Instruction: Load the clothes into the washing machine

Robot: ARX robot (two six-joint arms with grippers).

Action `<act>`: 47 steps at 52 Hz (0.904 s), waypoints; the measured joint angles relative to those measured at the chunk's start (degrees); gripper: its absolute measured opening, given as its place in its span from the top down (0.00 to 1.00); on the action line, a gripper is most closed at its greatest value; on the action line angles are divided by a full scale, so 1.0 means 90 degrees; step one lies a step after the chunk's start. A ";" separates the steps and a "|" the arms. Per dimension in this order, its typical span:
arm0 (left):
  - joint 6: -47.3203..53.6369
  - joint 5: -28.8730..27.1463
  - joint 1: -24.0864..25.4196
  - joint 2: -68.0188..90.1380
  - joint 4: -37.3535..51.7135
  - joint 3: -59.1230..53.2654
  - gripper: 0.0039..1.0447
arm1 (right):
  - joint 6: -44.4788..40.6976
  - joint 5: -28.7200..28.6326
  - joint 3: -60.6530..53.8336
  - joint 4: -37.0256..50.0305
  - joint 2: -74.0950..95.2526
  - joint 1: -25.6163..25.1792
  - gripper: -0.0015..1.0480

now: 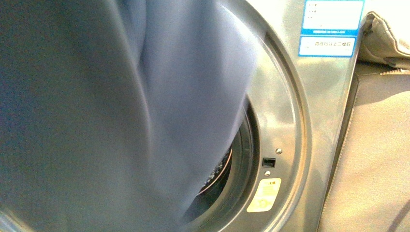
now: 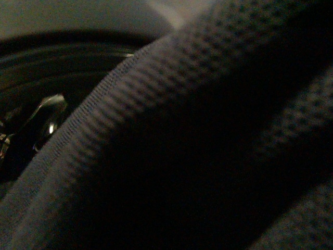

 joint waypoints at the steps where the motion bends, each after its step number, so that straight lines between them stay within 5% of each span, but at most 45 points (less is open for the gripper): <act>1: -0.0005 0.0029 0.0049 0.0000 0.0024 -0.0070 0.91 | 0.0000 0.0284 -0.0124 -0.0146 -0.0085 0.0000 0.22; 6: -0.0034 0.0080 0.0199 0.0000 0.0073 -0.0216 0.91 | 0.0010 0.1625 -0.1331 -0.0163 -0.0804 -0.0102 0.34; 9: -0.0051 0.0085 0.0299 0.0002 0.0124 -0.0267 0.91 | 0.0017 0.1906 -0.2064 0.0155 -0.1241 -0.0257 0.41; 27: -0.0121 0.0068 0.0483 0.0401 0.0629 -0.0396 0.91 | 0.0053 0.1039 -0.7074 0.2268 -0.3728 -0.1345 0.99; 47: -0.0041 -0.0153 0.0408 0.1309 0.1285 -0.0559 0.91 | 0.0056 0.0520 -0.8922 0.2997 -0.4789 -0.1926 0.98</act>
